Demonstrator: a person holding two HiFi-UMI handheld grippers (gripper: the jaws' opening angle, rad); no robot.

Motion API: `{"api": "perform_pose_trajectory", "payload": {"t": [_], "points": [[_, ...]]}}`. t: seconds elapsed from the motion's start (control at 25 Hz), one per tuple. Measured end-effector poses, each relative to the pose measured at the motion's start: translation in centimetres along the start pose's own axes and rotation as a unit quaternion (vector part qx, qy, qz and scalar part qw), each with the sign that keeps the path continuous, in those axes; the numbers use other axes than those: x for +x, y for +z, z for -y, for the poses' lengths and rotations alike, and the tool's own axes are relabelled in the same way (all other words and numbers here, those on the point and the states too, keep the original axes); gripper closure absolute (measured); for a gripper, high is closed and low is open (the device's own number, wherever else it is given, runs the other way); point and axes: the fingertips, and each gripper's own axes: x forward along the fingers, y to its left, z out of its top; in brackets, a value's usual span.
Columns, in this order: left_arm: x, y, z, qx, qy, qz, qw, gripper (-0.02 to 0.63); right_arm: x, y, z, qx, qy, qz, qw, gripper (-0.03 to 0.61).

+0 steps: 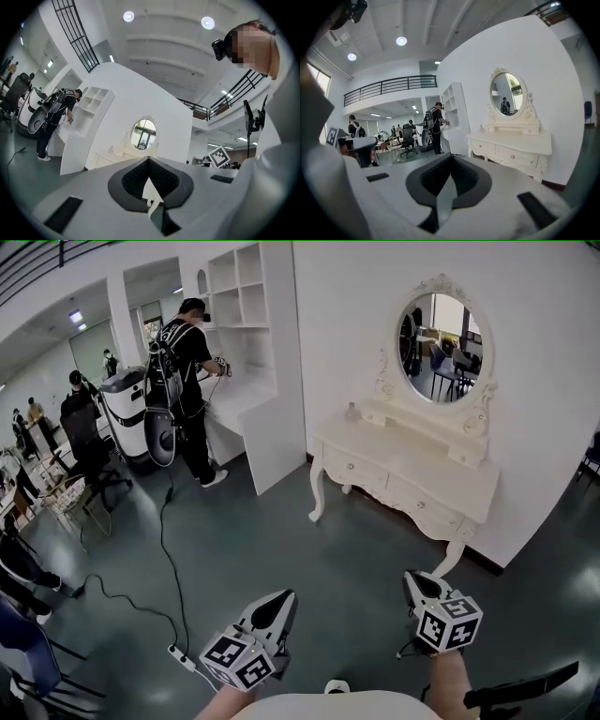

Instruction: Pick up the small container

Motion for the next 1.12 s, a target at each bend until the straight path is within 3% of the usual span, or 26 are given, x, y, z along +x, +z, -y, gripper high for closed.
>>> {"api": "perform_pose_trajectory", "payload": {"t": [0.32,0.52,0.84,1.12], "points": [[9.6,1.1,-1.4,-0.008,-0.017,0.008,0.9998,0.612,5.0,6.0,7.1,0.006,0.006,0.054,0.998,0.577],[12.4,0.2,-2.3,-0.033,-0.003,-0.004,0.9995,0.612,7.6,4.9,8.7,-0.008,0.025,0.021,0.999,0.577],[14.4,0.0,-6.8,-0.071,0.053,-0.002,0.996,0.612,11.2,4.2,11.6,-0.002,-0.002,0.008,1.0,0.577],[20.6,0.4,-9.7,-0.1,0.022,0.0,0.9948,0.612,13.9,5.2,15.8,-0.005,-0.043,0.008,0.999,0.577]]}}
